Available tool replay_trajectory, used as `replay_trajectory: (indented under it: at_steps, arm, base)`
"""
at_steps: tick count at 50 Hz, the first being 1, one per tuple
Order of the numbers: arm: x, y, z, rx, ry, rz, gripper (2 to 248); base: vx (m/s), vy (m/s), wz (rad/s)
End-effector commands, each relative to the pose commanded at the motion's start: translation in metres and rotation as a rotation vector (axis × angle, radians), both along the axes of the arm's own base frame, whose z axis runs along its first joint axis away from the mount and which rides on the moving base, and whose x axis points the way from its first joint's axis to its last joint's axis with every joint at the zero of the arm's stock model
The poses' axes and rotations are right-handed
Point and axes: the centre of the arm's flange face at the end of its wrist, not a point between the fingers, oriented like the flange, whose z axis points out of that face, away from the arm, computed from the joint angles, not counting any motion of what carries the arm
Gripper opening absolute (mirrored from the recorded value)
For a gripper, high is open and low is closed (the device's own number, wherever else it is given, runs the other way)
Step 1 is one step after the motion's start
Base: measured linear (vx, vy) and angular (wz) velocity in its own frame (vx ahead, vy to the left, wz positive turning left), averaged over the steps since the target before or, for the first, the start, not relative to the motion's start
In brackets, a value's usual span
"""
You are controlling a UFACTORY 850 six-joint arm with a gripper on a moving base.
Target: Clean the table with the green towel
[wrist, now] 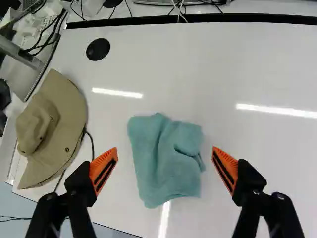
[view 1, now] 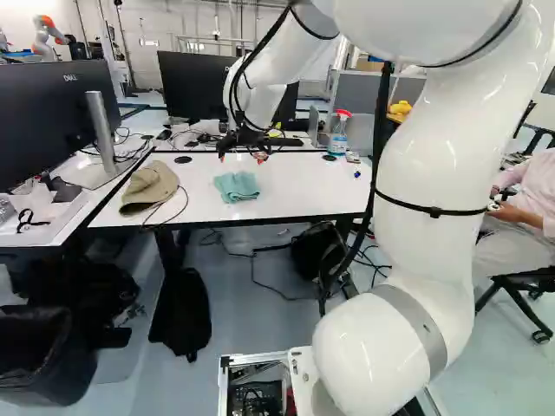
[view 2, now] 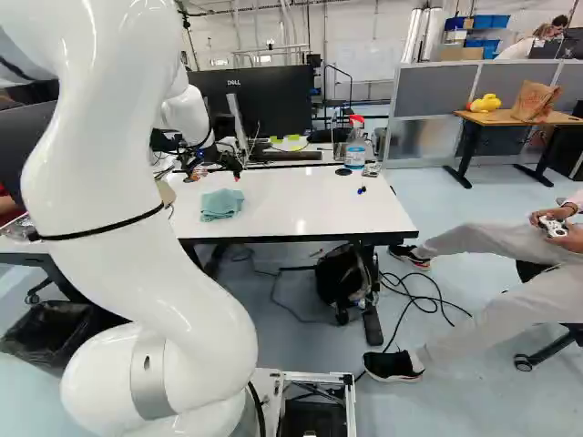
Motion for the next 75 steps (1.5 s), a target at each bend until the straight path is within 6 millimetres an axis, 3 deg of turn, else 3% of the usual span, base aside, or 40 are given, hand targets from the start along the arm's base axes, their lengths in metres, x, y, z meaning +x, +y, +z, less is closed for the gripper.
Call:
replay_trajectory:
  at_steps: [75]
  arm:
    - [-0.009,-0.133,0.000,-0.002,0.011,-0.239,247]
  base:
    - [0.000,0.000,0.000]
